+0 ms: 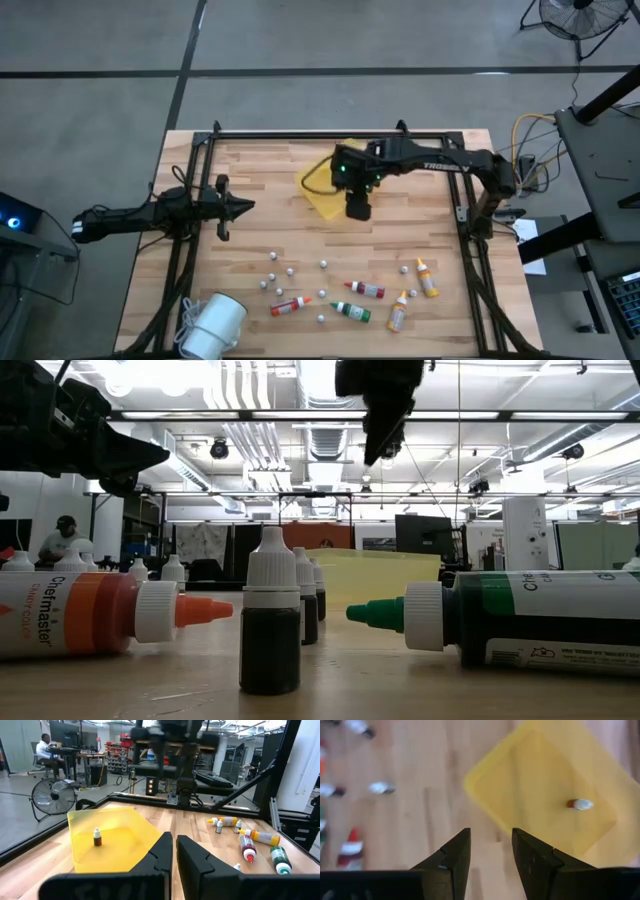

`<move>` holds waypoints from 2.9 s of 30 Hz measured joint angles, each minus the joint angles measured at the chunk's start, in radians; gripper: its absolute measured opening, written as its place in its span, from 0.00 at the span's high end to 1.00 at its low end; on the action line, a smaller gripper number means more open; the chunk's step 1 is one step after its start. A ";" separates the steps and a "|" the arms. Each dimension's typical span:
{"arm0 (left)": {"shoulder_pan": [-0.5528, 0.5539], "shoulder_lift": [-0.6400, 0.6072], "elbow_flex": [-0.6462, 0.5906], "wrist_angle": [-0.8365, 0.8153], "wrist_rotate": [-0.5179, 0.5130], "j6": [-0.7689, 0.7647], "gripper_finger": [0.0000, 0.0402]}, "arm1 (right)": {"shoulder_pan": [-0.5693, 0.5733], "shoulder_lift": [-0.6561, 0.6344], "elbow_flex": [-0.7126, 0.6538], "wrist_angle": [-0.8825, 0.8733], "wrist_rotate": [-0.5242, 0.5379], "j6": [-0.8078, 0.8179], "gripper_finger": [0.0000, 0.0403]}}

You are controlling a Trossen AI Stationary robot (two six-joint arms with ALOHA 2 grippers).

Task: Pick & Place food coloring
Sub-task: Put the small black food coloring bottle into the yellow bin

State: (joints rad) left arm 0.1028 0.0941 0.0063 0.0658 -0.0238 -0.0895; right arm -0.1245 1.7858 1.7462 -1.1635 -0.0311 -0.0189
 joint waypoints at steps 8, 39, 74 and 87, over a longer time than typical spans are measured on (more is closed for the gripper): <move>0.000 0.000 0.000 0.000 0.000 0.000 1.00 | 0.109 -0.083 0.000 -0.093 0.000 0.000 0.67; -0.001 0.000 0.000 0.000 0.000 0.000 1.00 | 0.337 -0.211 -0.019 -0.218 0.005 0.245 0.67; -0.001 0.000 0.000 0.000 0.000 0.000 1.00 | 0.522 -0.791 -0.695 -0.051 0.006 0.143 0.67; -0.001 0.000 0.000 0.000 0.000 0.000 1.00 | 0.569 -0.659 -0.680 -0.049 0.006 -0.127 0.67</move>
State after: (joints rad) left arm 0.1017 0.0944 0.0063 0.0662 -0.0239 -0.0895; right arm 0.4446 1.1270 1.0663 -1.2125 -0.0254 -0.1457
